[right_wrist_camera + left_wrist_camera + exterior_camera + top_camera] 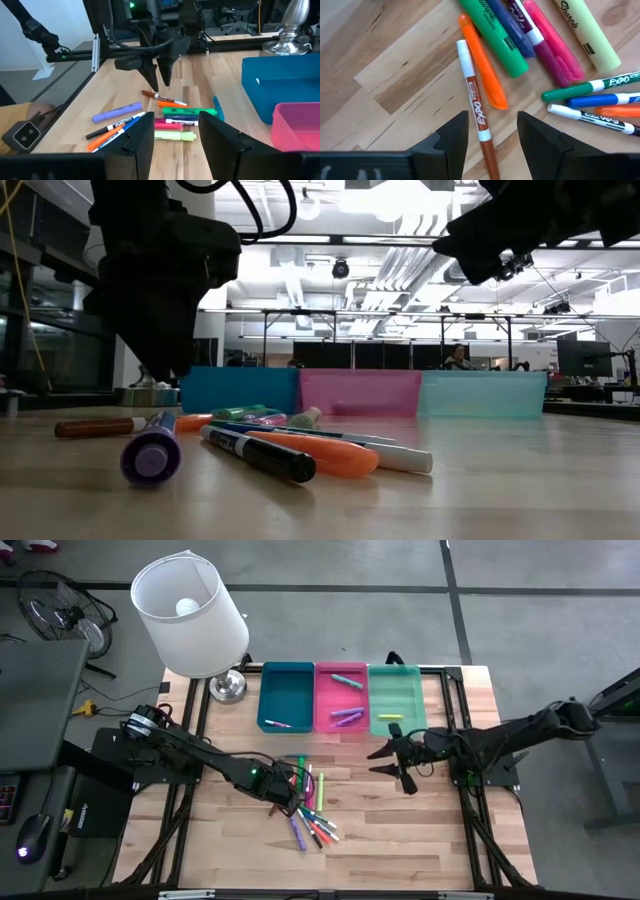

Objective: Pick & Place Markers
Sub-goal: Put the orange dry erase marker into the dark blue bin

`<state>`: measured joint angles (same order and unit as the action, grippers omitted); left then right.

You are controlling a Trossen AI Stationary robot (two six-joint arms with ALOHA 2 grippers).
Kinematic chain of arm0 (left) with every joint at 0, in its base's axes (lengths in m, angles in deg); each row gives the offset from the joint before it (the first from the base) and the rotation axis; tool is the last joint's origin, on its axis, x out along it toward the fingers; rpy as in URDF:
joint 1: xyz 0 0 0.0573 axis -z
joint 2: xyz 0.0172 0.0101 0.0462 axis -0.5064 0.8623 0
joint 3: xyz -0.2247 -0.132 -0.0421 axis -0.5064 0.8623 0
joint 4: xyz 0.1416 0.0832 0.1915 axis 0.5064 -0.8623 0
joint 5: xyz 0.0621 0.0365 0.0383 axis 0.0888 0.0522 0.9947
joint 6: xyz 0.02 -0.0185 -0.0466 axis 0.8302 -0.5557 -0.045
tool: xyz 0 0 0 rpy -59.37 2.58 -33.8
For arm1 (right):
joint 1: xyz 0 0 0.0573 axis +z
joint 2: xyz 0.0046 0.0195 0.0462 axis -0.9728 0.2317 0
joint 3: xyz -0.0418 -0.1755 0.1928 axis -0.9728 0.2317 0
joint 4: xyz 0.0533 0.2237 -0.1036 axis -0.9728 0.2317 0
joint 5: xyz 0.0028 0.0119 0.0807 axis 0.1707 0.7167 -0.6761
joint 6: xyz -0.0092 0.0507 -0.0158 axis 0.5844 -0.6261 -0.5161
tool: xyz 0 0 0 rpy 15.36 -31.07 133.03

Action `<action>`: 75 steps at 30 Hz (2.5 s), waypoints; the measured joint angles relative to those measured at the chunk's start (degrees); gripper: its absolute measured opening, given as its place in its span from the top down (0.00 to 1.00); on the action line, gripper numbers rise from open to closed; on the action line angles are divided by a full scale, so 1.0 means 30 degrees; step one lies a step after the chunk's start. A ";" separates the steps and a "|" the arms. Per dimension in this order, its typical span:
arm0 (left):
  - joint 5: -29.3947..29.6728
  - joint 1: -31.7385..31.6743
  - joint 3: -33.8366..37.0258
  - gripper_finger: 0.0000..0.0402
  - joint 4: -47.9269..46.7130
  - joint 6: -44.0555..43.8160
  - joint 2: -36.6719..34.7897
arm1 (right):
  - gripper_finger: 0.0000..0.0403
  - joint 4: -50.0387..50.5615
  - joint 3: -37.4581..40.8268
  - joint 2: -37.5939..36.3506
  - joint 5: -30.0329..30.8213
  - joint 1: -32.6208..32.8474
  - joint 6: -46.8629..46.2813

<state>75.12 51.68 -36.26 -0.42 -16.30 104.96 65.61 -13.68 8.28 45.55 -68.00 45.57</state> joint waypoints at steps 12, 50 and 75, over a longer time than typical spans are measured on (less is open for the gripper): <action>-0.0467 0.0000 0.0838 0.59 -0.0068 -0.0764 0.0000 | 0.65 -0.0248 0.0000 0.0007 0.2655 0.3098 0.0048; -0.2431 -0.0605 0.0772 0.59 0.0743 -0.1226 0.2372 | 0.65 -0.0328 -0.0015 0.0022 0.4523 0.4793 0.0021; -0.3568 -0.0605 0.0787 0.95 0.0057 0.0549 0.2841 | 0.65 -0.0107 -0.0015 0.0022 0.4452 0.4793 -0.0153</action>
<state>64.41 49.87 -33.90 -0.25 -14.65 113.49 65.29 -13.72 8.35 58.90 -53.62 45.11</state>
